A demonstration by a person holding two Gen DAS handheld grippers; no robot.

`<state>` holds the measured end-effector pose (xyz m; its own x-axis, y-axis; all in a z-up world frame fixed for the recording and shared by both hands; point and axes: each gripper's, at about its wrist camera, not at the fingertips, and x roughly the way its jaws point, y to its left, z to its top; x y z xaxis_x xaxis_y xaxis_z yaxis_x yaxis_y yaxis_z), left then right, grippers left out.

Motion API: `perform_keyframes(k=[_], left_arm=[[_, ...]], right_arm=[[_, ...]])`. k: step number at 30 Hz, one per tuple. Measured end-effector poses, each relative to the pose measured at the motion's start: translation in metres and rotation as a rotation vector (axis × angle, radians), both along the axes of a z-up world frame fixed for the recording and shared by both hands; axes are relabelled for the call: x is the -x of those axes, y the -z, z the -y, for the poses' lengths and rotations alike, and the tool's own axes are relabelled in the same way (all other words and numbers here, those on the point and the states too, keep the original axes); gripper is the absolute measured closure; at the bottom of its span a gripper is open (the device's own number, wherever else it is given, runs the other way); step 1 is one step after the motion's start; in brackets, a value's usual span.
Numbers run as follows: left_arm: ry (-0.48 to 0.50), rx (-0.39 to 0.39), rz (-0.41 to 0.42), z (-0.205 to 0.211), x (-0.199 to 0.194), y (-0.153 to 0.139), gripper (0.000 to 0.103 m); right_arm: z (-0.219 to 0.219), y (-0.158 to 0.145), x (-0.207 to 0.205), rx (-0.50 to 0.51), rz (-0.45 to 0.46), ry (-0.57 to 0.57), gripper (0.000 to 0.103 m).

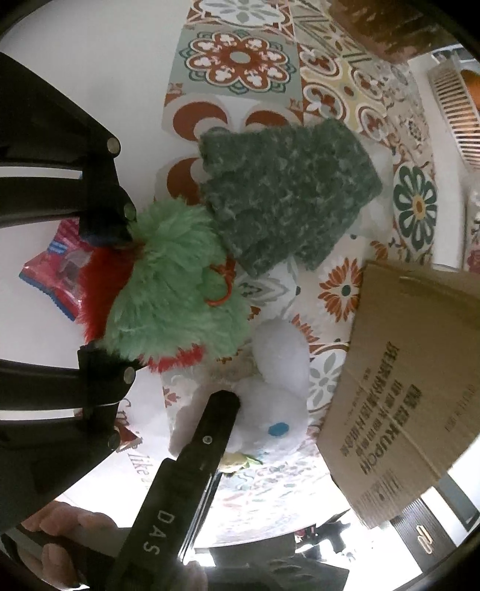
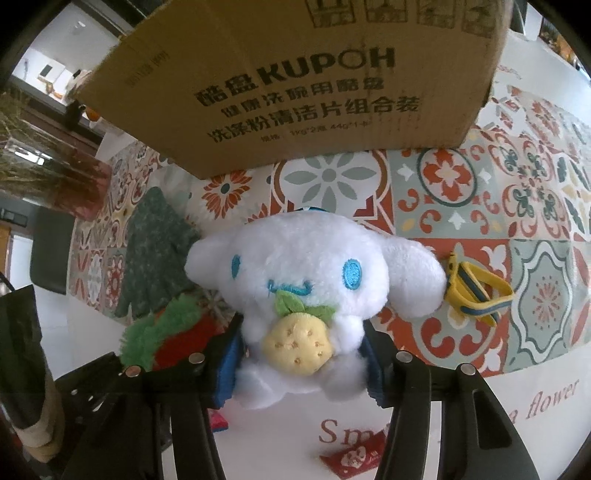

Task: Organize soft objects
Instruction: 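Grasp the white plush bunny with the right tool while the left tool grasps the strawberry plush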

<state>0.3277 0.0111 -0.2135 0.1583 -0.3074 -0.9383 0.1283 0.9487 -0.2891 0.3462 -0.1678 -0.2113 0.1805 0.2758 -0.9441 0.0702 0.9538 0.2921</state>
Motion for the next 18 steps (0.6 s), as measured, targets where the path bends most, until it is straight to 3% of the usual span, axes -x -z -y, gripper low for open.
perform_keyframes(k=[18], left_arm=[[-0.042, 0.020, 0.163, 0.011, 0.011, -0.065, 0.066]], right_arm=[[0.014, -0.051, 0.021, 0.013, 0.150, 0.011, 0.048]])
